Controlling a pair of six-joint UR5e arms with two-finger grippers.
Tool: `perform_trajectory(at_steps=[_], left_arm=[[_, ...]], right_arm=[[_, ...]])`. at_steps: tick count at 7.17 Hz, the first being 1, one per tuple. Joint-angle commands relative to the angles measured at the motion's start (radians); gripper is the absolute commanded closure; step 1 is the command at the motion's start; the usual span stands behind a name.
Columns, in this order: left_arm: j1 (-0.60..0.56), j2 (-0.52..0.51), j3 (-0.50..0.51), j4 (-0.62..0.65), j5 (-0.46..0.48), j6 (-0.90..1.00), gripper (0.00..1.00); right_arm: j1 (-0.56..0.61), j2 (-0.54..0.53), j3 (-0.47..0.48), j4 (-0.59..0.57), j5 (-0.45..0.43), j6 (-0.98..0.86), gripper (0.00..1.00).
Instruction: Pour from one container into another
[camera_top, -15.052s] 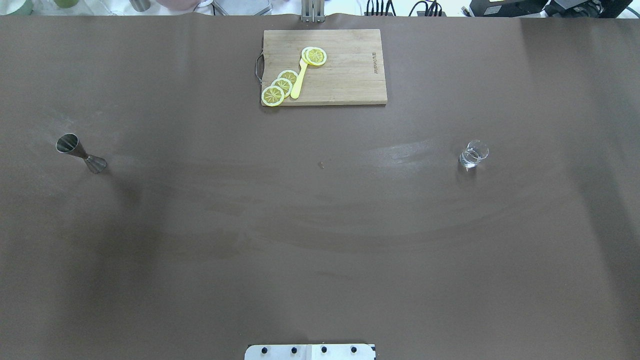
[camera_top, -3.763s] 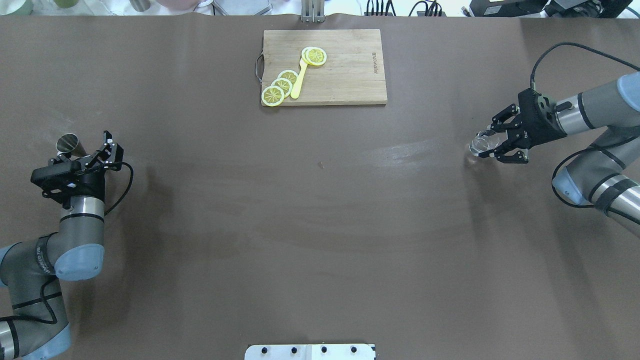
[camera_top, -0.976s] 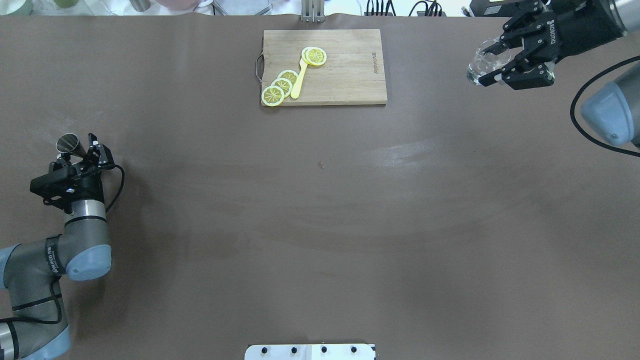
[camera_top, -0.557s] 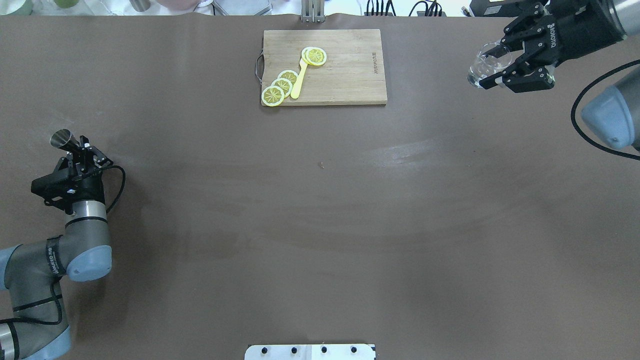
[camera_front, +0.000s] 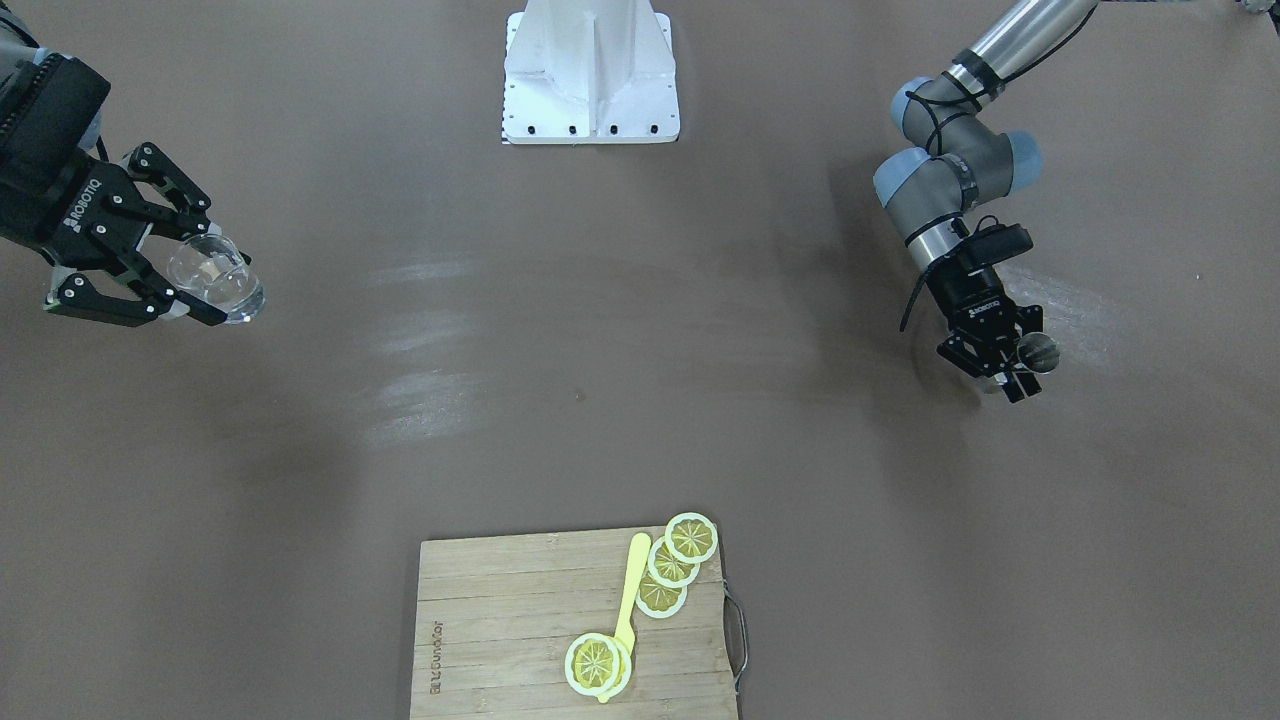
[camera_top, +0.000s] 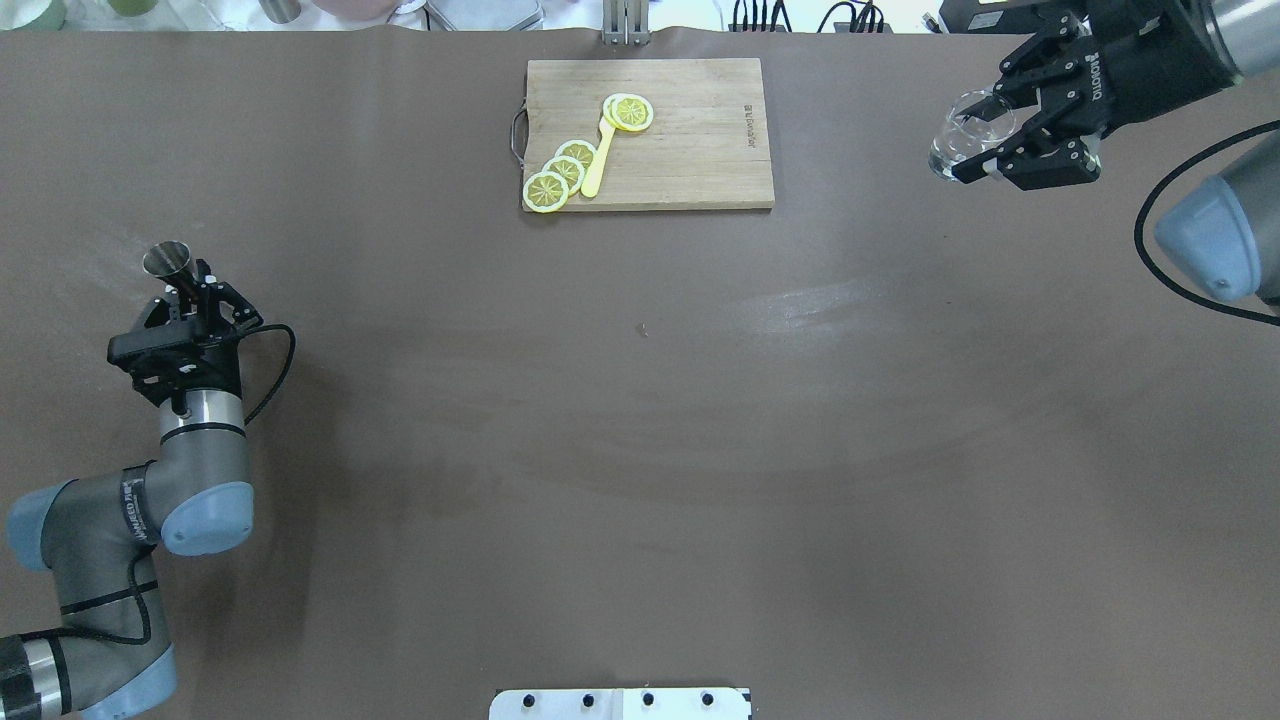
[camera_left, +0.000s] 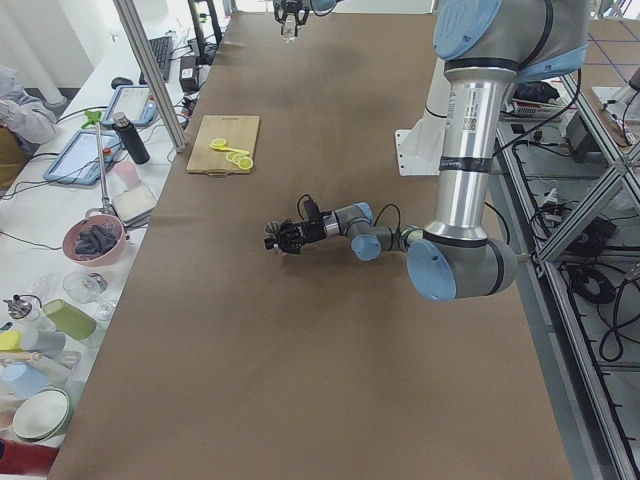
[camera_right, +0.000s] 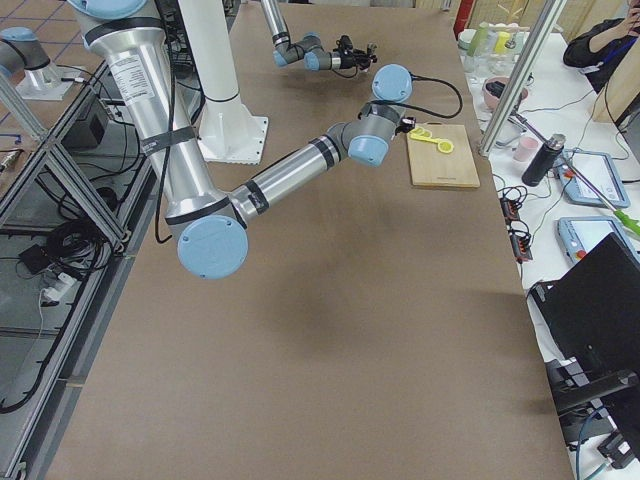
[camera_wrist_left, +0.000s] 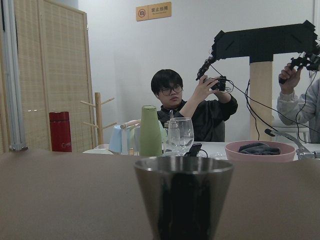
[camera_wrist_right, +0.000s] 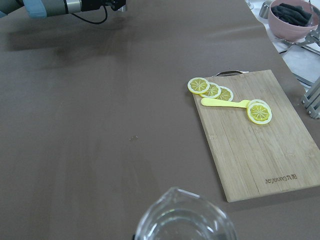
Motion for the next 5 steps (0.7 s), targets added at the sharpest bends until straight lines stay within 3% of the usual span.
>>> perform_trajectory(at_steps=[1, 3, 4, 5], left_arm=[[0.001, -0.11, -0.027, -0.026, 0.01, 0.073, 1.0], [0.003, -0.227, -0.029, -0.201, -0.041, 0.494, 1.0], [0.002, -0.303, -0.03, -0.354, -0.186, 0.694, 1.0], [0.0, -0.327, -0.029, -0.463, -0.266, 0.808, 1.0]], right_arm=[[-0.003, 0.007, 0.013, -0.004, -0.002, 0.0, 1.0], [-0.026, 0.007, 0.099, -0.11, -0.033, 0.0, 1.0], [-0.039, 0.005, 0.136, -0.145, -0.048, 0.0, 1.0], [-0.033, -0.001, 0.162, -0.156, -0.048, 0.0, 1.0]])
